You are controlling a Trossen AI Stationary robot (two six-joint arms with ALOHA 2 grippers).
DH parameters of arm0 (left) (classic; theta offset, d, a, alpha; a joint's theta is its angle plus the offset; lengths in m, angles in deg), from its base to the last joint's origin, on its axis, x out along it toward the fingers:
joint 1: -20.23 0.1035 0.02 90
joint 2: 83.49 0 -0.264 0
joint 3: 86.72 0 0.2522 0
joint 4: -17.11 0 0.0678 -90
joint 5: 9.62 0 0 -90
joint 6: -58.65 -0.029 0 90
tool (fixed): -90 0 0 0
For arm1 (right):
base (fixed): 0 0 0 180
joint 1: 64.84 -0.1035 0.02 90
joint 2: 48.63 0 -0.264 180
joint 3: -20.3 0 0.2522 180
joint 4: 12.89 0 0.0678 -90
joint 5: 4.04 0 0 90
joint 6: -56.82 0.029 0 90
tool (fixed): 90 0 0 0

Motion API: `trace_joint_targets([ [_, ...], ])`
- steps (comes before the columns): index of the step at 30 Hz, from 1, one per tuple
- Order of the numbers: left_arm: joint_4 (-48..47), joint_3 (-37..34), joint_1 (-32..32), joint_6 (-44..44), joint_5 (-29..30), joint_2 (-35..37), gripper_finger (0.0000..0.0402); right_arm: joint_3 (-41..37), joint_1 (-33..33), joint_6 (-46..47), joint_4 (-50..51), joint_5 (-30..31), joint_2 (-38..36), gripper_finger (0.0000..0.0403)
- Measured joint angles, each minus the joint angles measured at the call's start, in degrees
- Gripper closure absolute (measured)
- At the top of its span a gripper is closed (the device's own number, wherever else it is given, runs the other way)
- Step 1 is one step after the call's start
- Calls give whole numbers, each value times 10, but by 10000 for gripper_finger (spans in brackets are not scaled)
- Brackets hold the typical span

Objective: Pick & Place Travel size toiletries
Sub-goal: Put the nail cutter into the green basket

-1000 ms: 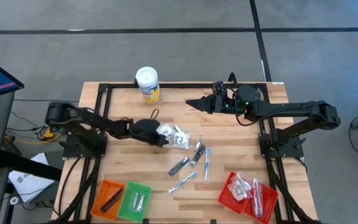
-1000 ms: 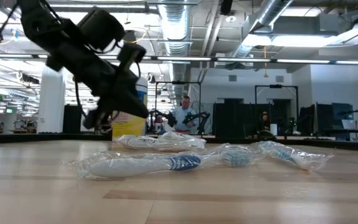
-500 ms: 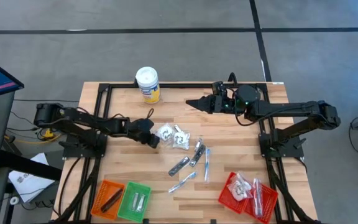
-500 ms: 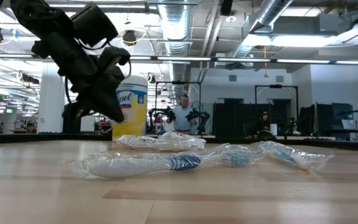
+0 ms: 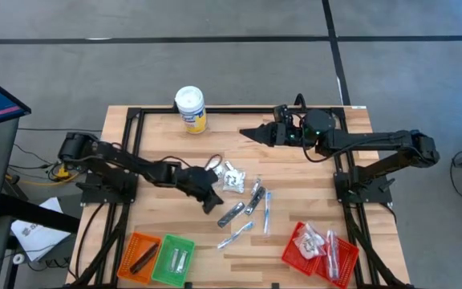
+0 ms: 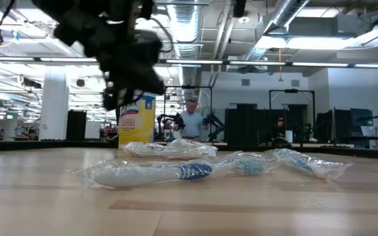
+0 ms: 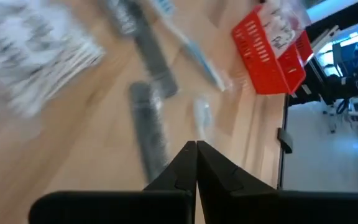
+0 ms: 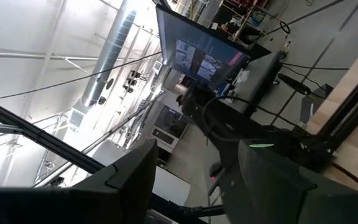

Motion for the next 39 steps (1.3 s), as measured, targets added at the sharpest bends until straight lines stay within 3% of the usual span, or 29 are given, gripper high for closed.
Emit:
trace_joint_targets([
  [7, -12, 71, -26, -19, -26, -98, 401, 0, -5, -21, 5, -6, 0, 183],
  [16, -70, 87, -34, -50, 13, -87, 401, 0, -35, -44, 57, -161, 0, 184],
  [20, -110, 86, -39, -62, 12, -88, 401, 0, -59, -65, 94, -194, 0, 184],
  [34, -127, 86, -38, -131, 6, -88, 401, 0, -119, -151, 325, -193, 1, 184],
  [39, -128, 72, -38, -148, 6, -88, 401, -1, -130, -156, 370, -180, 35, 184],
])
